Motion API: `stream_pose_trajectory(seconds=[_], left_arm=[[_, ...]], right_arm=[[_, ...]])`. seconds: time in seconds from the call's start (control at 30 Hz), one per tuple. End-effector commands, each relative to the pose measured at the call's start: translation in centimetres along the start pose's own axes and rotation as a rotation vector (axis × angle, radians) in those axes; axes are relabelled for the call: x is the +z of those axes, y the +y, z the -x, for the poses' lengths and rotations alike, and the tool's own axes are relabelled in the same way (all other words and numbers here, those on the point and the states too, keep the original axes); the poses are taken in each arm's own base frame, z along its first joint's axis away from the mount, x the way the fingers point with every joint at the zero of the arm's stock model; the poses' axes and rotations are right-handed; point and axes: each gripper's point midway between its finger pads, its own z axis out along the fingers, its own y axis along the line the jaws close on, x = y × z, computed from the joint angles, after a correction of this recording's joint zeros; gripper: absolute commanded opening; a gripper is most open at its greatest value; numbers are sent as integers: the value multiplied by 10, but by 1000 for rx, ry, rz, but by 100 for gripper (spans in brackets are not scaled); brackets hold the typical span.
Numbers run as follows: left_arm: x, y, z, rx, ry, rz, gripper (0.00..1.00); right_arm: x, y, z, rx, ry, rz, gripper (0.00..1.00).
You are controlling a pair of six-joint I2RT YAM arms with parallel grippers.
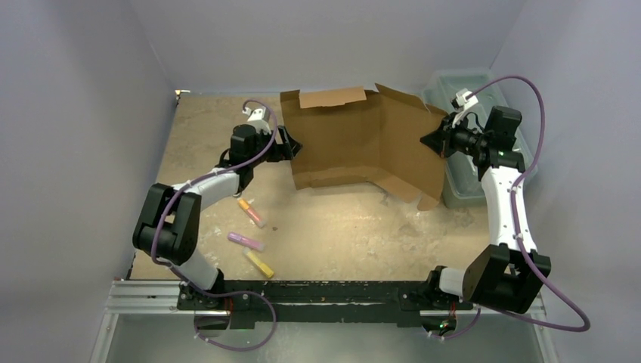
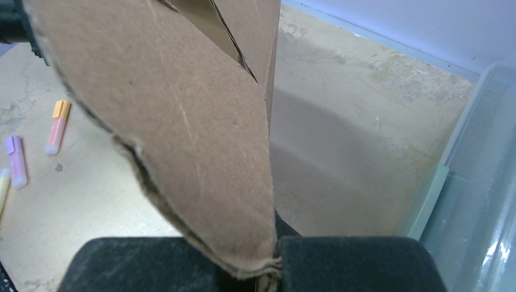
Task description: Fold the paper box
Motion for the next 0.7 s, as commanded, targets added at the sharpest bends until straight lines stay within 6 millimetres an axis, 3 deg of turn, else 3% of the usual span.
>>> stream_pose_trajectory(seconds=[0.0, 0.17, 0.27, 0.33, 0.5, 0.67], left_arm=[[2, -8, 29, 15, -121, -82, 82], [4, -7, 26, -34, -117, -215, 82], [14, 0, 23, -43, -102, -240, 86], [20, 1, 25, -50, -101, -256, 83], [29, -12, 26, -103, -88, -354, 59], [23, -20, 19, -124, -72, -377, 23]], right_arm=[[-4, -4, 15, -51, -19, -14, 0], [-3, -4, 16, -53, -14, -8, 0], [-3, -4, 16, -53, -13, -3, 0], [-3, -4, 16, -54, -10, -2, 0], [-3, -7, 17, -55, 3, -6, 0], [-1, -11, 16, -59, 19, -8, 0]])
